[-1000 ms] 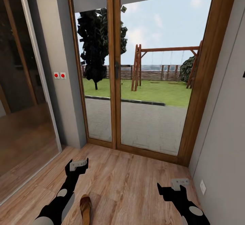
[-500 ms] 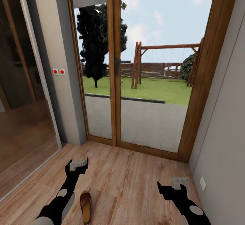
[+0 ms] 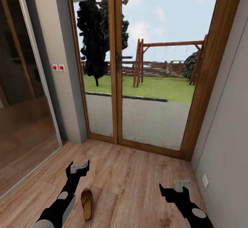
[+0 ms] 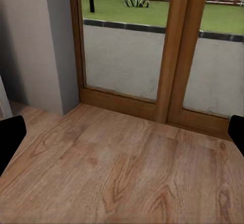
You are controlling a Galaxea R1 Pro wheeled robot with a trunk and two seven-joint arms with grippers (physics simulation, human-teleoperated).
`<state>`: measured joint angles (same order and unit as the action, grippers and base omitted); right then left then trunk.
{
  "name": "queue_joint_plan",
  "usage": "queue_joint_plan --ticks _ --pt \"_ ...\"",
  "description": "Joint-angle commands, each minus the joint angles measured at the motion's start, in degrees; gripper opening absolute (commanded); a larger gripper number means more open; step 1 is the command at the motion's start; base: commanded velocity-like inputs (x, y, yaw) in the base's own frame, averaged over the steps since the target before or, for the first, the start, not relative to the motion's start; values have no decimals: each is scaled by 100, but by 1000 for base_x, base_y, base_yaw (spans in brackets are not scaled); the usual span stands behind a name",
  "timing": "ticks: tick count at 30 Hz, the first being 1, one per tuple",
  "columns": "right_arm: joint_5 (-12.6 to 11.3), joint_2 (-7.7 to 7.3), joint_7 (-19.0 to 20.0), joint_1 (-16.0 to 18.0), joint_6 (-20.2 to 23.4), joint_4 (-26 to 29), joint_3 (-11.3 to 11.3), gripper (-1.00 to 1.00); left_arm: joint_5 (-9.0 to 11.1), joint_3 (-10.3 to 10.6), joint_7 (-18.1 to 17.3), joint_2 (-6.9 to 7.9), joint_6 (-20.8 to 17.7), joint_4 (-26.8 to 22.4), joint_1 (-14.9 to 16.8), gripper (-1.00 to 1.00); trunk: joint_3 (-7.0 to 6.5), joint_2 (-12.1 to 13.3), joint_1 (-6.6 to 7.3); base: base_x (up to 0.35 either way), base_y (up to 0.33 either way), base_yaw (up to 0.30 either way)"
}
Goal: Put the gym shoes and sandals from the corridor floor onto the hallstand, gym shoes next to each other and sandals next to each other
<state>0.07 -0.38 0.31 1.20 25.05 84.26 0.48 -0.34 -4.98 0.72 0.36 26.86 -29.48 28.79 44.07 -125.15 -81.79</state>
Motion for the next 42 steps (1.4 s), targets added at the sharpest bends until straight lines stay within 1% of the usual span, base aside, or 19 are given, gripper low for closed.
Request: queue_joint_plan --ticks 1,9,20,35,42 --pt "2 -4 3 3 32 8 5 100 -4 -3 7 -1 17 4 4 100 26 -44 -22 0 0 0" --pt "2 -8 -2 3 28 11 3 100 -1 -3 7 -1 20 4 4 100 177 -365 -197 0 0 0" --pt "2 -6 2 2 29 11 1 100 -1 -3 7 -1 21 112 4 100 472 -806 -439 0 0 0" --pt "-2 -9 4 3 29 11 0 100 -8 -3 7 -1 34 127 4 100 882 -1408 -768 0 0 0" --pt "-4 -7 4 3 27 11 4 100 -10 5 7 -7 336 127 4 100 1073 -1689 -922 0 0 0"
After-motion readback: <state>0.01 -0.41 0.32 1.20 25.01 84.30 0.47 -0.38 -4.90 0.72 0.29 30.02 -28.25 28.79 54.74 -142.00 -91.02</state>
